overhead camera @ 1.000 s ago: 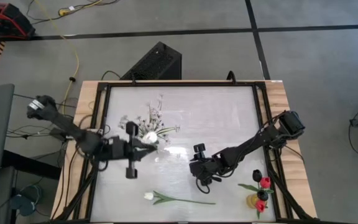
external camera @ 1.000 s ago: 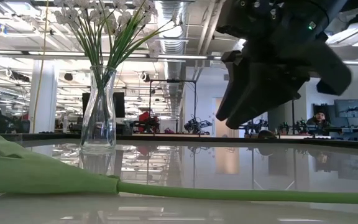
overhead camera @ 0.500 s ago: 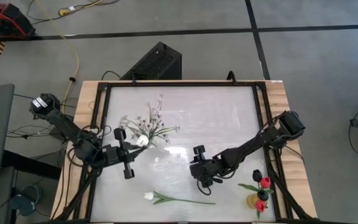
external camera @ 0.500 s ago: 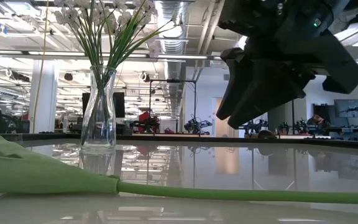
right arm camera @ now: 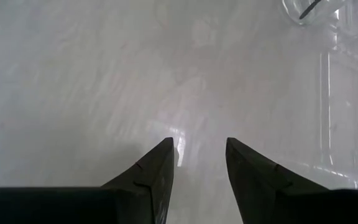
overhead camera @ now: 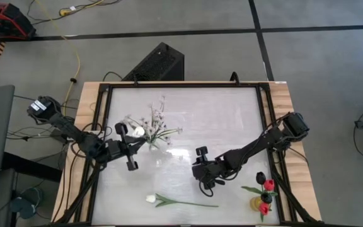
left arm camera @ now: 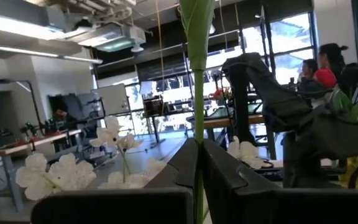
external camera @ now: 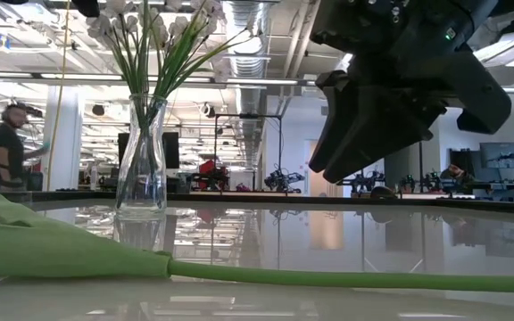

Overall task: Sort flowers into vase by color
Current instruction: Put the top white flower into the transparent vase

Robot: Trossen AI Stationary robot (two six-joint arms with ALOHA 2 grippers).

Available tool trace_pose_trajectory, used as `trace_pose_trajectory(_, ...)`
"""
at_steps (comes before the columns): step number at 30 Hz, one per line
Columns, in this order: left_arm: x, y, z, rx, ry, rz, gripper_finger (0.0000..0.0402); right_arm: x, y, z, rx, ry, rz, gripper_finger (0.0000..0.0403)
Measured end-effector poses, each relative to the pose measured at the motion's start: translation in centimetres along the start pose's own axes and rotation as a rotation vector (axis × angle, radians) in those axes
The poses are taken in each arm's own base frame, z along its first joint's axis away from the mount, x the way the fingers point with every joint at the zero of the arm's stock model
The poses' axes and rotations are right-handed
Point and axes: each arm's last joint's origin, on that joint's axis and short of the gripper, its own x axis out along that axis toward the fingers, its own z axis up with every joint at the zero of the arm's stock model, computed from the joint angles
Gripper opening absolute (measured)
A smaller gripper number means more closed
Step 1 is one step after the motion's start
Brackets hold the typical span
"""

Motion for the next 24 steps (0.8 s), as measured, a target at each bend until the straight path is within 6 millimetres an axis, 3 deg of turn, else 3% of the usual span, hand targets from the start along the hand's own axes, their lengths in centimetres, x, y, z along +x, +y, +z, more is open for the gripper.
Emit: trace_pose_trajectory(24,0.6,0.0,-1.5,-0.030,0.106,0.029,0.0009,0.0,0.1,0.0,-0.011,0.000,0.002,0.0170)
